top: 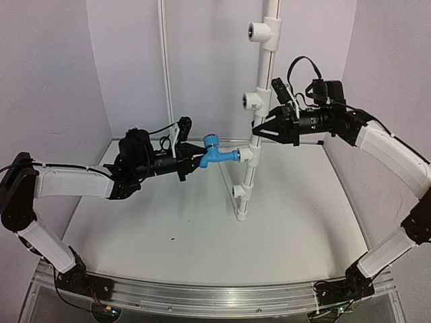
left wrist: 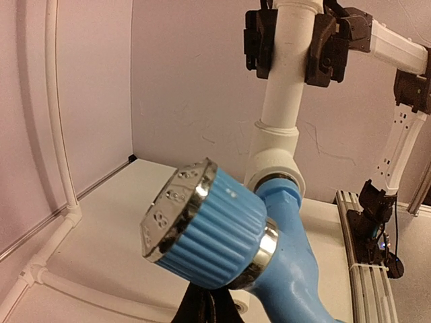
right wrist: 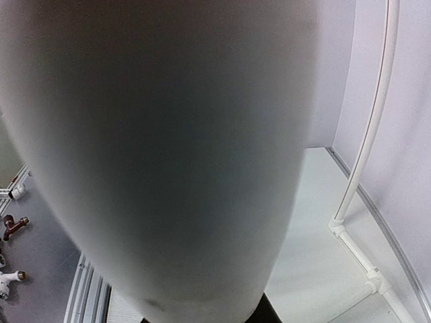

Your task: Install the water faucets

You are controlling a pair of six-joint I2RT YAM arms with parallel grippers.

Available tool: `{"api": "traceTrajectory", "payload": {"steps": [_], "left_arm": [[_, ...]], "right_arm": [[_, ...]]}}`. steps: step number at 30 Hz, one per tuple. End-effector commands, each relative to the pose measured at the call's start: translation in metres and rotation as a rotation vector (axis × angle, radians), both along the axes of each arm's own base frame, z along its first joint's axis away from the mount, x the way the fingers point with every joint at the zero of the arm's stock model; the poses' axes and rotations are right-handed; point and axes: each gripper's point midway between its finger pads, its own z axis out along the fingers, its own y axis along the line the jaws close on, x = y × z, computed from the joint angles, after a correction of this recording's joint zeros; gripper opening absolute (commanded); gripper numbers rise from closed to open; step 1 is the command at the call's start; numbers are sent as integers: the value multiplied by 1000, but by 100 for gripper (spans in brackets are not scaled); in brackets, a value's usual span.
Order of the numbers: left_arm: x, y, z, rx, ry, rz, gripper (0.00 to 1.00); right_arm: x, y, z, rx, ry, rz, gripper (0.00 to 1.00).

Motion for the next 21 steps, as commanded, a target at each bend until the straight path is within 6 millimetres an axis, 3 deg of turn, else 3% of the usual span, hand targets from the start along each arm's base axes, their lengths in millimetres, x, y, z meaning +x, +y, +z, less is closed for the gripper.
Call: {"api": "traceTrajectory", "payload": {"steps": [1, 12, 21], "left_arm": [[-18, 0, 53, -7, -168, -63, 0], [-15, -8, 72, 7, -202, -89, 0], [-44, -19, 80, 52, -257, -123, 0]], "right_arm": [[-21, -4, -15, -44, 243, 16, 0], [-19, -3, -13, -42, 241, 16, 0], [-18, -3, -13, -43, 241, 11, 0]]}}
